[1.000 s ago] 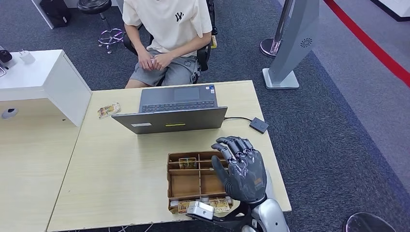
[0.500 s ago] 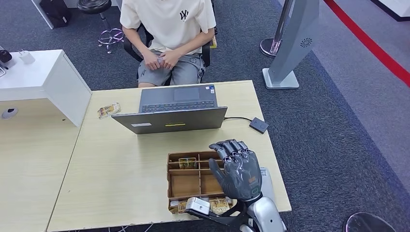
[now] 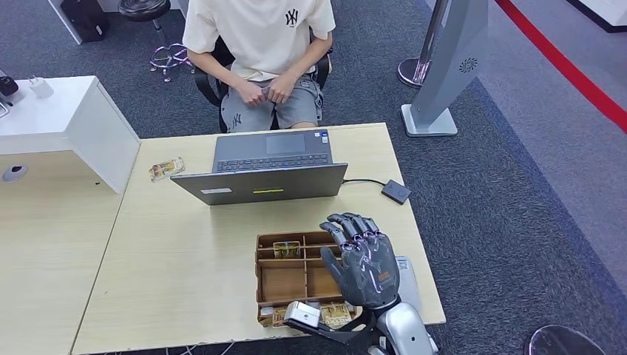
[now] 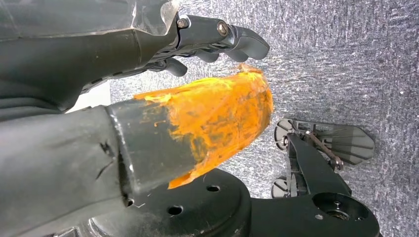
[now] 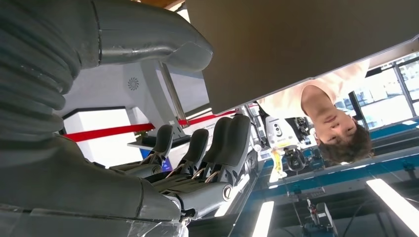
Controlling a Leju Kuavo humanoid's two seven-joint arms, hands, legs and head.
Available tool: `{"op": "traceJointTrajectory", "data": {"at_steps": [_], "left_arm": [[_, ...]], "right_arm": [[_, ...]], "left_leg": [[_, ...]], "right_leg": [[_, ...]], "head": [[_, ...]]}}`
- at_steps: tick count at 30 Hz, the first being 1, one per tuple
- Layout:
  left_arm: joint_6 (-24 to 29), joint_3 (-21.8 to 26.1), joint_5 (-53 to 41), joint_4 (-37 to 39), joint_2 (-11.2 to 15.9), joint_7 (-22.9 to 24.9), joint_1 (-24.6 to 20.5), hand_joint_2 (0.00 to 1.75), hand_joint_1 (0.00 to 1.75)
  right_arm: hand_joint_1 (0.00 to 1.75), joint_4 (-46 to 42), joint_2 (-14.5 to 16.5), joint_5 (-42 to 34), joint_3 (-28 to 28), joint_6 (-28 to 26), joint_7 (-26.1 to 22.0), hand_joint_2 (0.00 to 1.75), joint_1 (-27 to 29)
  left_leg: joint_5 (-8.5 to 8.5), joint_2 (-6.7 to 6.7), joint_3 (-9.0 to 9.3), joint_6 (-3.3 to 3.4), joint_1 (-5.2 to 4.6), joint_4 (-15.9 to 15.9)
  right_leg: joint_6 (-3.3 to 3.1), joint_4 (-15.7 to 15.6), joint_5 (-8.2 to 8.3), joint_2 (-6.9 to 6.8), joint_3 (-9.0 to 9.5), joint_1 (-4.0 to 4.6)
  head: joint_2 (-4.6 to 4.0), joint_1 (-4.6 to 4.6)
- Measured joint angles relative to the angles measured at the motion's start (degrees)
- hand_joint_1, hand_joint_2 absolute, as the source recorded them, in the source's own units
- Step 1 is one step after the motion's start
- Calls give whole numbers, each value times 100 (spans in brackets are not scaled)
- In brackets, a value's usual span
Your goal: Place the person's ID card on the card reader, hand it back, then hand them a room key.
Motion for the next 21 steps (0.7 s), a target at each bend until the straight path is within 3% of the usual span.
{"op": "traceJointTrajectory", "data": {"at_steps": [21], "left_arm": [[5, 54, 0, 0, 2, 0, 0, 0, 0]], "right_arm": [[84, 84, -112, -4, 14, 0, 90, 175, 1]], "left_leg": [[0, 0, 0, 0, 0, 0]], "right_leg": [[0, 0, 0, 0, 0, 0]], "head": [[0, 0]]}}
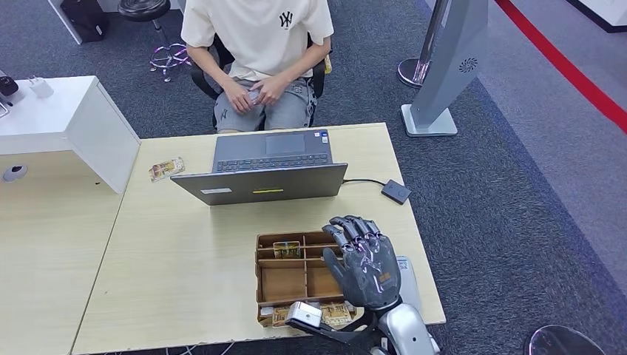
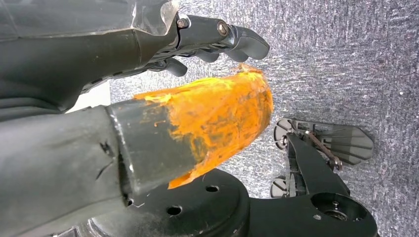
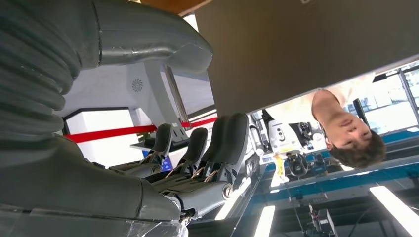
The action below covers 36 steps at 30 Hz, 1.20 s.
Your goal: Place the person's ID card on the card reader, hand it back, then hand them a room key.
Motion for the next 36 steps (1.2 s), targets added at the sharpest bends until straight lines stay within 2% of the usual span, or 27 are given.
{"op": "traceJointTrajectory", "data": {"at_steps": [7, 11, 30, 36], "left_arm": [[5, 6, 0, 1, 1, -1, 0, 0, 0], [3, 6, 0, 0, 2, -10, 0, 0, 0], [-5, 5, 0, 2, 8, -20, 0, 0, 0], [-12, 5, 0, 2, 19, -34, 0, 0, 0]], "right_arm": [[93, 205, -44, -27, 2, 0, 42, 175, -3], [83, 372, -64, -46, -8, 0, 72, 175, -15], [89, 976, -108, -66, -86, -1, 154, 175, -122], [83, 1072, -121, -66, -140, -1, 183, 175, -160]], "left_leg": [[0, 0, 0, 0, 0, 0], [0, 0, 0, 0, 0, 0], [0, 0, 0, 0, 0, 0], [0, 0, 0, 0, 0, 0]], "right_leg": [[0, 0, 0, 0, 0, 0], [0, 0, 0, 0, 0, 0], [0, 0, 0, 0, 0, 0], [0, 0, 0, 0, 0, 0]], "head": [[0, 0], [-1, 0], [0, 0], [0, 0]]}}
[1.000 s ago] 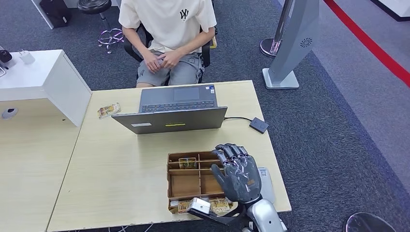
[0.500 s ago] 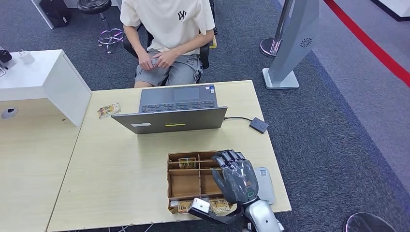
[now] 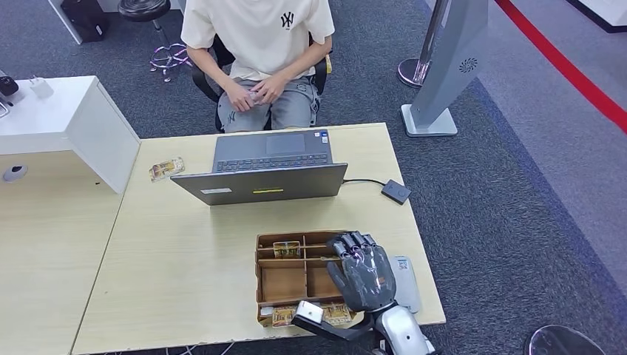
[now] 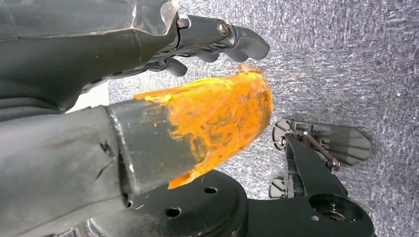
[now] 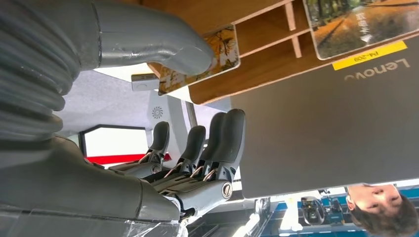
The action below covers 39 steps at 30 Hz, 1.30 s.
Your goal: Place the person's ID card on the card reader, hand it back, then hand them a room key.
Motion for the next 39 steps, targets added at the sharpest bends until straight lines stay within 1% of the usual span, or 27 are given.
{"op": "traceJointTrajectory", "data": {"at_steps": [3, 9, 12, 13, 14, 18, 19, 25, 27, 33, 39], "left_arm": [[0, 0, 0, 0, 8, -5, 0, 0, 0], [0, 0, 0, 0, 11, -5, 0, 0, 0], [0, 0, 0, 0, 13, -5, 1, 0, 0], [0, 0, 0, 0, 13, -5, 1, 0, 0], [0, 0, 0, 0, 14, -5, 1, 0, 0], [0, 0, 0, 0, 14, -7, 1, 0, 0], [0, 0, 0, 0, 14, -8, 1, 0, 0], [0, 0, 0, 0, 14, -15, 1, 0, 0], [0, 0, 0, 0, 14, -19, 1, 0, 0], [0, 0, 0, 0, 14, -23, 1, 0, 0], [-1, 0, 1, 0, 14, -38, 2, 0, 0]], "right_arm": [[80, 53, -9, 7, -30, 0, 36, 175, -19], [86, 174, -27, 31, -120, -1, 69, 175, -51], [86, 236, -33, 40, -175, -1, 94, 175, -65], [89, 255, -36, 42, -189, -1, 103, 175, -71], [93, 272, -38, 44, -203, -1, 109, 175, -77], [142, 344, -50, 51, -267, -1, 131, 175, -100], [147, 361, -52, 51, -280, -1, 132, 175, -104], [166, 442, -60, 49, -327, -2, 150, 175, -112], [169, 451, -61, 48, -344, -2, 149, 175, -113], [171, 468, -65, 6, -390, -2, 103, 175, -112], [169, 422, -65, -222, -418, -2, -67, 175, -112]], "left_leg": [[0, 0, 0, 0, 0, 0], [0, 0, 0, 0, 0, 0], [0, 0, 0, 0, 0, 0], [0, 0, 0, 0, 0, 0], [0, 0, 0, 0, 0, 0], [0, 0, 0, 0, 0, 0], [0, 0, 0, 0, 0, 0], [0, 0, 0, 0, 0, 0], [0, 0, 0, 0, 0, 0], [0, 0, 0, 0, 0, 0], [0, 0, 0, 0, 0, 0]], "right_leg": [[0, 0, 0, 0, 0, 0], [0, 0, 0, 0, 0, 0], [0, 0, 0, 0, 0, 0], [0, 0, 0, 0, 0, 0], [0, 0, 0, 0, 0, 0], [0, 0, 0, 0, 0, 0], [0, 0, 0, 0, 0, 0], [0, 0, 0, 0, 0, 0], [0, 0, 0, 0, 0, 0], [0, 0, 0, 0, 0, 0], [0, 0, 0, 0, 0, 0]], "head": [[0, 0], [0, 0], [0, 0], [0, 0], [0, 0], [0, 0], [0, 0], [0, 0], [0, 0], [0, 0], [0, 0]]}}
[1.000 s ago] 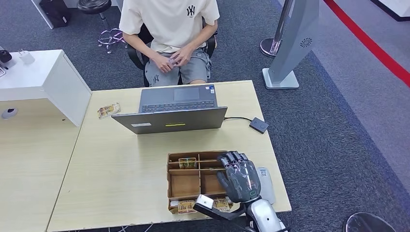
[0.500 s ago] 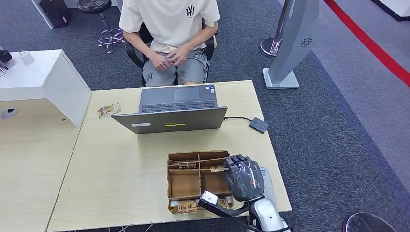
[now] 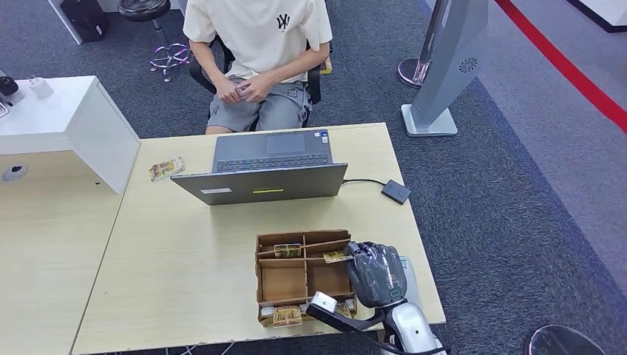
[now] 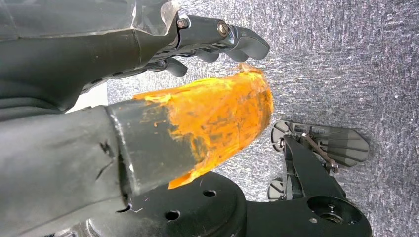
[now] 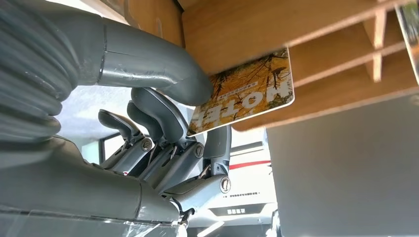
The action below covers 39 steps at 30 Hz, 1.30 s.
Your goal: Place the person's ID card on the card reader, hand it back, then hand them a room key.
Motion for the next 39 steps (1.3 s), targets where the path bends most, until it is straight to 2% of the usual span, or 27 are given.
{"op": "traceJointTrajectory", "data": {"at_steps": [5, 21, 26, 30, 32, 39], "left_arm": [[1, 0, 1, 0, 0, -31, 0, 0, 0], [1, 1, -1, 2, 0, -33, 0, 0, 0], [13, 39, 1, 2, 0, -67, 4, 0, 0], [20, 147, 1, 4, 0, -137, 26, 0, 0], [26, 200, 0, 4, 0, -163, 40, 0, 0], [43, 335, 0, 4, -1, -216, 58, 0, 0]], "right_arm": [[169, -176, 0, -329, -22, -2, -199, 175, 3], [167, -357, 0, -536, -44, -1, -296, 175, 10], [171, -821, -40, -2040, 26, 34, -505, 175, 69], [173, -1710, -174, -3699, 124, 360, -759, 175, 169], [175, -2148, -213, -4288, 116, 530, -975, 175, 254], [175, -3129, -266, -5127, 36, 856, -1377, 175, 485]], "left_leg": [[0, 0, 0, 0, 0, 0], [0, 0, 0, 0, 0, 0], [0, 0, 0, 0, -1, 0], [0, 0, 0, 0, -2, 0], [0, 0, 0, 0, -2, 1], [-1, 0, 0, 0, -1, 0]], "right_leg": [[0, 0, 0, 0, 0, 0], [0, 0, 0, 0, 0, 0], [0, 0, 0, -1, 0, -1], [0, 0, 0, 0, -1, -1], [0, 0, 0, 0, -1, -2], [0, 0, 0, 0, -2, -1]], "head": [[-1, 0], [-1, 0], [0, 0], [0, 0], [0, 0], [-1, 0]]}}
